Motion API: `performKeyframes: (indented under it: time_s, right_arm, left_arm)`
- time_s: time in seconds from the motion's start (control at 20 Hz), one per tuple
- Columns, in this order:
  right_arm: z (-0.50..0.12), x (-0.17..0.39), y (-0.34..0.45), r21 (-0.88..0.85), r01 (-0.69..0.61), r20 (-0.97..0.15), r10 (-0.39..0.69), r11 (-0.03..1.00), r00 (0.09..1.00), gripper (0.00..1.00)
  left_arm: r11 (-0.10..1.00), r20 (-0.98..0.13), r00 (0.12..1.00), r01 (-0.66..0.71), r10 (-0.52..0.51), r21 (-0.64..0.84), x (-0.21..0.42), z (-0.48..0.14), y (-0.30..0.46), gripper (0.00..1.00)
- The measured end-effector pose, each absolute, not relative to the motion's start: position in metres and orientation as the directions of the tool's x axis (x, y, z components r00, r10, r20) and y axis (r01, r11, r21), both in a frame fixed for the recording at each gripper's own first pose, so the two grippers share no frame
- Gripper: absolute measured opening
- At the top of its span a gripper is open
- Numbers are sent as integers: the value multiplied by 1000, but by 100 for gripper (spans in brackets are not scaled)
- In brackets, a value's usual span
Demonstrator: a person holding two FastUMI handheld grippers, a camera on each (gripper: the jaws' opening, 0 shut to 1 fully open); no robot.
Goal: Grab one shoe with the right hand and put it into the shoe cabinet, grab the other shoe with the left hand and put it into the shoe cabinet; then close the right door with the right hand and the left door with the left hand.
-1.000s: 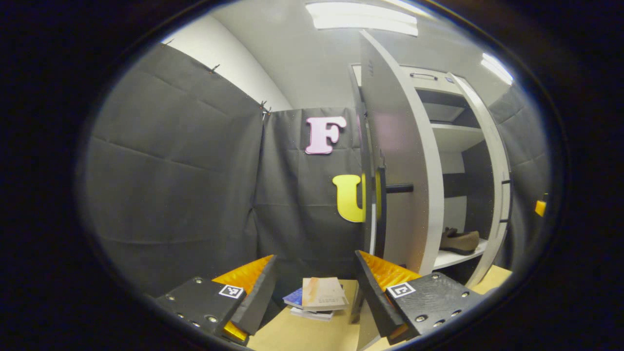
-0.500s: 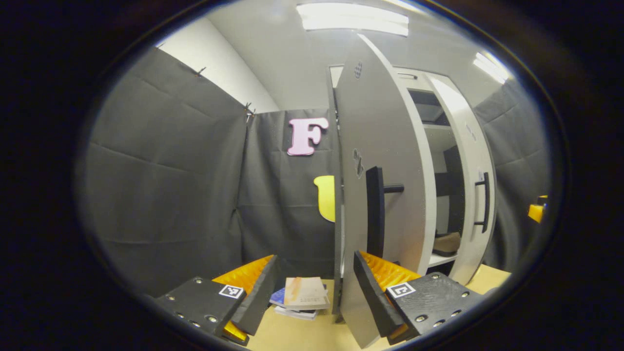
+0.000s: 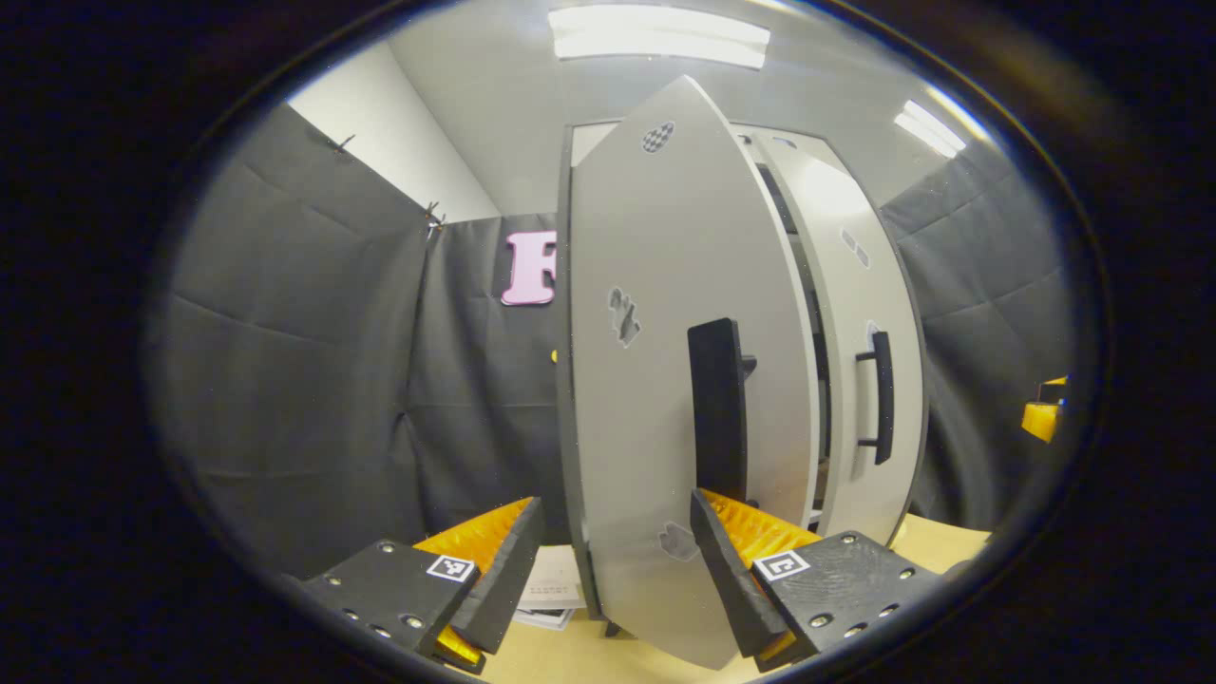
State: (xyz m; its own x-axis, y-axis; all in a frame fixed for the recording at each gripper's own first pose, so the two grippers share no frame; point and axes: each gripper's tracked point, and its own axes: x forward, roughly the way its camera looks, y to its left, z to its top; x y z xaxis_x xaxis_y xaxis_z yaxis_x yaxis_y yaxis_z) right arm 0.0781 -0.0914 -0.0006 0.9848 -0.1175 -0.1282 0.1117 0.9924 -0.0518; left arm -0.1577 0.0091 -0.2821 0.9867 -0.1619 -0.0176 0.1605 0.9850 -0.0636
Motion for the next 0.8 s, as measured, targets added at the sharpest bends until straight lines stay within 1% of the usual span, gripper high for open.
performKeyframes:
  time_s: [0.25, 0.35, 0.55, 0.8]
  right_arm:
    - [-4, 74, -98, -38, 127, -136, -131, 991, 982, 98]
    - [-5, 75, -98, -37, 126, -138, -130, 991, 982, 98]
    - [-4, 73, -97, -25, 112, -137, -115, 993, 984, 97]
    - [-1, 71, -94, -5, 75, -118, -75, 997, 990, 97]
  left_arm:
    - [972, -39, 975, 217, -221, -92, -139, -292, -29, 96]
    - [976, -28, 977, 208, -211, -67, -141, -291, -29, 95]
    - [976, -19, 977, 209, -211, -64, -150, -290, -23, 95]
    - [980, -14, 982, 188, -189, -62, -181, -287, 1, 95]
